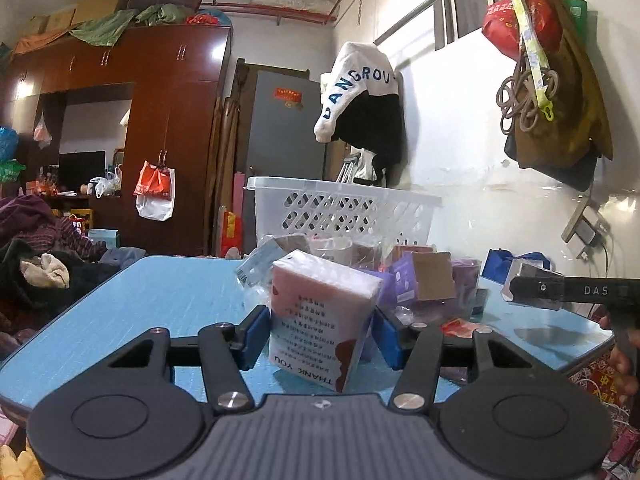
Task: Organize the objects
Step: 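Lift both held packs and drop them into the white basket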
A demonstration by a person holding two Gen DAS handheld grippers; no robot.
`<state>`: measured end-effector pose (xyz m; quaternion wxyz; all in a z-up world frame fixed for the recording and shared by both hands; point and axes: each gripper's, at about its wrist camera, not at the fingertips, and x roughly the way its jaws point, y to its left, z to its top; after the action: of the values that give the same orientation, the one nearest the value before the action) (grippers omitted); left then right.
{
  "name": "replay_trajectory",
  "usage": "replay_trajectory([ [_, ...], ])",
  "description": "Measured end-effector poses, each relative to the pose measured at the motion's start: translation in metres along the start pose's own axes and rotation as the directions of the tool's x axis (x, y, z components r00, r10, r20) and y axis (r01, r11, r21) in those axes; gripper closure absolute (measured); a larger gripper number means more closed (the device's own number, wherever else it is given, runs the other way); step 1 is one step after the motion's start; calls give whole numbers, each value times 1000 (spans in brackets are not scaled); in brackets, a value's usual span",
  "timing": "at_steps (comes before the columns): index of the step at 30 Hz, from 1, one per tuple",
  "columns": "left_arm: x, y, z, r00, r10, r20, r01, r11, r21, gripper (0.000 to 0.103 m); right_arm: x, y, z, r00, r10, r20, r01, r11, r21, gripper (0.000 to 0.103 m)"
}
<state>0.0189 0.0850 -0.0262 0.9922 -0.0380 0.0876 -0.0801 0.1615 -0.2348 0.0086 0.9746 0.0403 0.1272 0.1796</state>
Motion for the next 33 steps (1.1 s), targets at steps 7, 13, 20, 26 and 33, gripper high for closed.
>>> replay_trajectory([
  [7,-1,6,-2,1000,-16,15,16,1000,0,46,-3,0,-1,1000,10,3,-10,1000,-6,33],
  [13,-5,12,4,999,-22,49,22,1000,-8,46,-4,-2,2,1000,15,9,-15,1000,-8,33],
  [20,6,17,44,993,-49,106,51,999,-16,46,5,9,47,997,42,61,-37,997,-70,33],
  [26,66,16,134,986,-68,154,73,997,-28,46,77,30,122,994,43,98,-26,985,-169,33],
  [33,178,14,179,999,-26,-23,25,999,-41,46,169,33,155,999,-31,-10,29,982,-185,33],
])
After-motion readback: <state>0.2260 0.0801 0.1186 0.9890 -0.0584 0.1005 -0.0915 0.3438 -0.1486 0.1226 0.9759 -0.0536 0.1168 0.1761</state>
